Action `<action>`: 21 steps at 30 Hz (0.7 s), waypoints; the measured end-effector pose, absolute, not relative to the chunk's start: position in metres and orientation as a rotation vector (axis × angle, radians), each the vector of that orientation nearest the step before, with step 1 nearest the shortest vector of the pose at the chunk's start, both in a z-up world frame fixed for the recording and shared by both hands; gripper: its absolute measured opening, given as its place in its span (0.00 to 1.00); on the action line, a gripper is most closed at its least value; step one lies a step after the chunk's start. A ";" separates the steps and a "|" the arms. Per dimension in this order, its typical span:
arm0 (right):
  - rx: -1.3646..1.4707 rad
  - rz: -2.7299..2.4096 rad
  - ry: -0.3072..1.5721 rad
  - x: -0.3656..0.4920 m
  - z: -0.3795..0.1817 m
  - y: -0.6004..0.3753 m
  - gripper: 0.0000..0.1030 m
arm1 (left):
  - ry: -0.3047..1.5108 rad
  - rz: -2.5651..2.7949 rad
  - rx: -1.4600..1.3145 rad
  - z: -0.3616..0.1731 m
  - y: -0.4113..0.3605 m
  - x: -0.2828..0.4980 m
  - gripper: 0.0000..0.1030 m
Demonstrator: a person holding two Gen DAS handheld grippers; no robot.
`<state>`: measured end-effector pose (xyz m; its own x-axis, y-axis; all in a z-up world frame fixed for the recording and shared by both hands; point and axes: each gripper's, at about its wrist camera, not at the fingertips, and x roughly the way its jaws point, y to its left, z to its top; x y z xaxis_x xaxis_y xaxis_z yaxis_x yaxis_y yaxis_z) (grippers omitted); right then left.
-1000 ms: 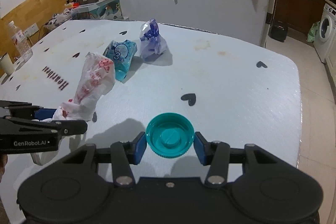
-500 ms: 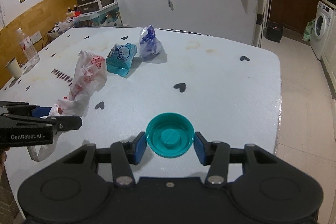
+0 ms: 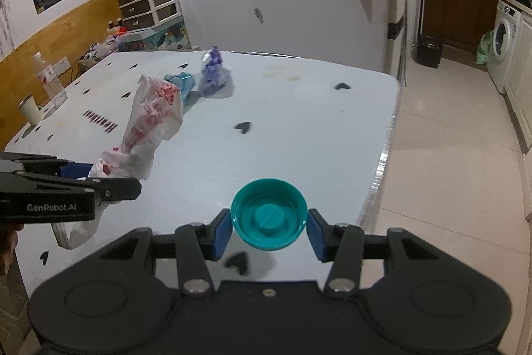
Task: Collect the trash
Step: 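Carry the white bag and teal cap with both tools over the trash bin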
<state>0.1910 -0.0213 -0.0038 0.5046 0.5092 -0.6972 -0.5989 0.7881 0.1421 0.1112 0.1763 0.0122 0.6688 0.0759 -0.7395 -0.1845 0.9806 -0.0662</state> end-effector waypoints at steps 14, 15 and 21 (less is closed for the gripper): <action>-0.074 0.596 0.850 0.220 -0.022 -0.147 0.48 | 0.863 0.067 -0.128 -0.006 0.063 0.157 0.48; -0.074 0.591 0.854 0.222 -0.023 -0.155 0.48 | 0.868 0.059 -0.127 -0.008 0.056 0.161 0.48; -0.049 0.544 0.883 0.232 -0.038 -0.202 0.48 | 0.905 0.001 -0.111 -0.025 0.010 0.184 0.48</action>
